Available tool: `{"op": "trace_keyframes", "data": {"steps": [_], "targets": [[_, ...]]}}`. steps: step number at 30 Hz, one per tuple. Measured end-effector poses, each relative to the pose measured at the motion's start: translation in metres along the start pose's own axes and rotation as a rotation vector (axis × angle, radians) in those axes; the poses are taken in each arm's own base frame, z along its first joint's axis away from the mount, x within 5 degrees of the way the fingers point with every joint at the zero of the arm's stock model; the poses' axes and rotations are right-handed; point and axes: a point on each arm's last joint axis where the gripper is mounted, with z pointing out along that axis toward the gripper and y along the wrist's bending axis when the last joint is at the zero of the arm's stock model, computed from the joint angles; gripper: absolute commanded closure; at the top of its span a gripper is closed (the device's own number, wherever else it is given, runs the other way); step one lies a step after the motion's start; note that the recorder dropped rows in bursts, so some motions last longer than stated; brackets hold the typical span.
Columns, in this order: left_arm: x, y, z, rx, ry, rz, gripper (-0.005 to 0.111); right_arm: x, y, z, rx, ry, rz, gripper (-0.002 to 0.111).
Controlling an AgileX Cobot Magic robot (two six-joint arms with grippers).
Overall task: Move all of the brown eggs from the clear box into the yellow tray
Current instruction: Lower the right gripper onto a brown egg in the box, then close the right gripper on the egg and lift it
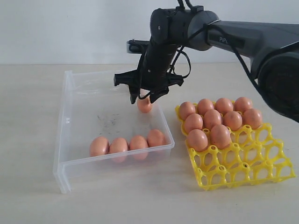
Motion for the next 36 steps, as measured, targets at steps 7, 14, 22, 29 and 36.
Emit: {"op": "trace_keyframes", "data": {"steps": [7, 14, 22, 29, 36], "targets": [[0.000, 0.000, 0.000, 0.000, 0.000, 0.000, 0.103, -0.003, -0.006, 0.018, 0.040, -0.035, -0.023, 0.057], [0.000, 0.000, 0.000, 0.000, 0.000, 0.000, 0.103, -0.009, -0.017, 0.031, 0.036, -0.089, 0.007, 0.057], [0.000, 0.000, 0.000, 0.000, 0.000, 0.000, 0.103, -0.016, -0.017, 0.040, 0.021, -0.133, 0.027, 0.108], [0.000, 0.000, 0.000, 0.000, 0.000, 0.000, 0.103, -0.025, -0.006, 0.042, -0.006, -0.269, -0.209, 0.108], [0.000, 0.000, 0.000, 0.000, 0.000, 0.000, 0.103, -0.017, 0.048, 0.061, -0.107, -0.692, -0.293, 0.108]]}}
